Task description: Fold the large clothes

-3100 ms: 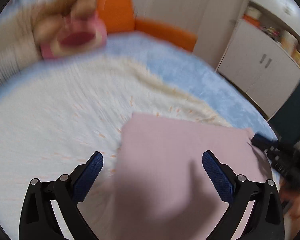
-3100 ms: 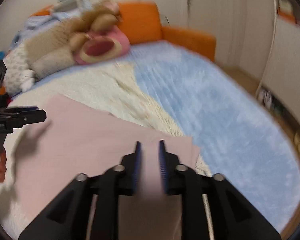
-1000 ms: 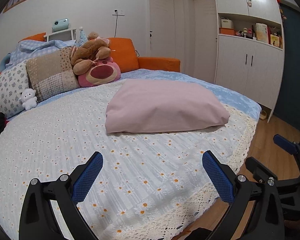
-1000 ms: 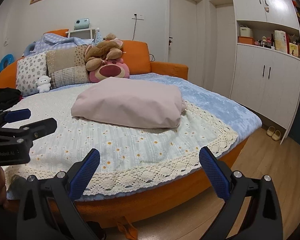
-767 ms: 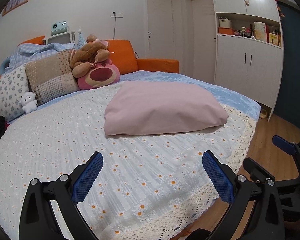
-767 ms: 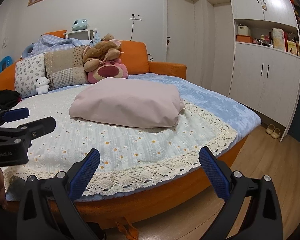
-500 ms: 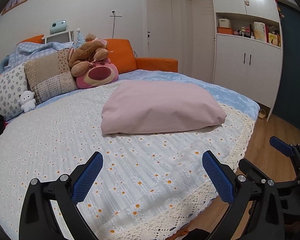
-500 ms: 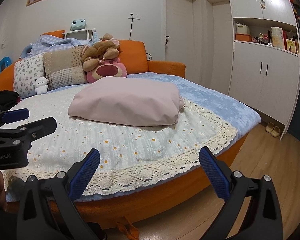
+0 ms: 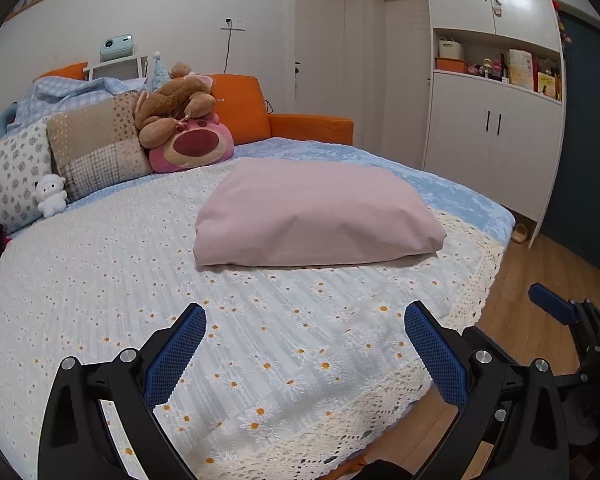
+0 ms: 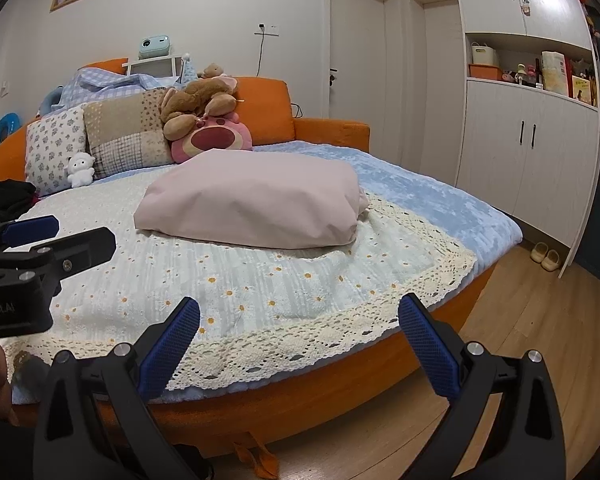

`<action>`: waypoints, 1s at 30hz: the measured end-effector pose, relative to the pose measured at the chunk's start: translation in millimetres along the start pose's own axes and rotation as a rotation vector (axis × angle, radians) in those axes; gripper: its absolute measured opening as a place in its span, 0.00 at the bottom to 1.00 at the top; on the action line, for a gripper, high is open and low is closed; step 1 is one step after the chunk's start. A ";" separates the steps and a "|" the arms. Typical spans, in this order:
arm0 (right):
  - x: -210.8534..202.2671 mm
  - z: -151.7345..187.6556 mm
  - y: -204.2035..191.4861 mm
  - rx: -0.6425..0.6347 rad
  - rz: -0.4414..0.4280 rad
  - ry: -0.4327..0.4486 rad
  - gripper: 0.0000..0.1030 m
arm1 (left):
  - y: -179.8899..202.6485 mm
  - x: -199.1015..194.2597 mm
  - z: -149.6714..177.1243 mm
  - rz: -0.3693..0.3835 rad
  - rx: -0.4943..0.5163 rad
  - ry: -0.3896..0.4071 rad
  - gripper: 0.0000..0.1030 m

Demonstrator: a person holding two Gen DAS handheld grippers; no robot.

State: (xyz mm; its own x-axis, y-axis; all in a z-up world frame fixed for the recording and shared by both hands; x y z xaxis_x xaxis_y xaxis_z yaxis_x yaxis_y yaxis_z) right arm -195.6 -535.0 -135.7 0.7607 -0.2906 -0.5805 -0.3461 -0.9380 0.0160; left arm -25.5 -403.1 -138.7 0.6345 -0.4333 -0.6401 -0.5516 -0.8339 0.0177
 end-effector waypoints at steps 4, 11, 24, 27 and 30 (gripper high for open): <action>0.0 0.4 -0.3 -0.001 0.003 -0.001 0.95 | 3.7 0.1 0.4 -0.021 0.020 0.003 0.98; 1.3 0.6 -0.1 -0.002 -0.001 -0.001 0.95 | 10.1 -0.9 2.9 -0.045 0.041 0.006 0.98; -2.7 7.4 -4.4 0.016 0.006 0.000 0.95 | 17.4 -0.5 9.3 -0.071 0.074 0.018 0.98; -1.8 8.1 -4.5 0.023 0.000 -0.002 0.95 | 17.0 -0.7 10.3 -0.063 0.066 0.021 0.98; -1.8 10.0 -6.2 0.024 -0.005 -0.002 0.95 | 15.7 -0.5 10.5 -0.059 0.063 0.024 0.98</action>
State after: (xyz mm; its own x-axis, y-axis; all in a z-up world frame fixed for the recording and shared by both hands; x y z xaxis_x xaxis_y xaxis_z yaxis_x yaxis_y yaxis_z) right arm -200.4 -526.7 -142.9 0.7612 -0.2852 -0.5824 -0.3555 -0.9346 -0.0069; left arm -40.2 -412.4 -146.2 0.6796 -0.3926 -0.6196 -0.5450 -0.8356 -0.0683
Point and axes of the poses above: each gripper's, at about its wrist camera, not at the fingertips, and x roughly the way its jaws point, y to its right, z to its underside, the point moved 1 cm from there along x, roughly the way its jaws point, and after that the axes turned 8 degrees about -y, right-handed, at the moved point
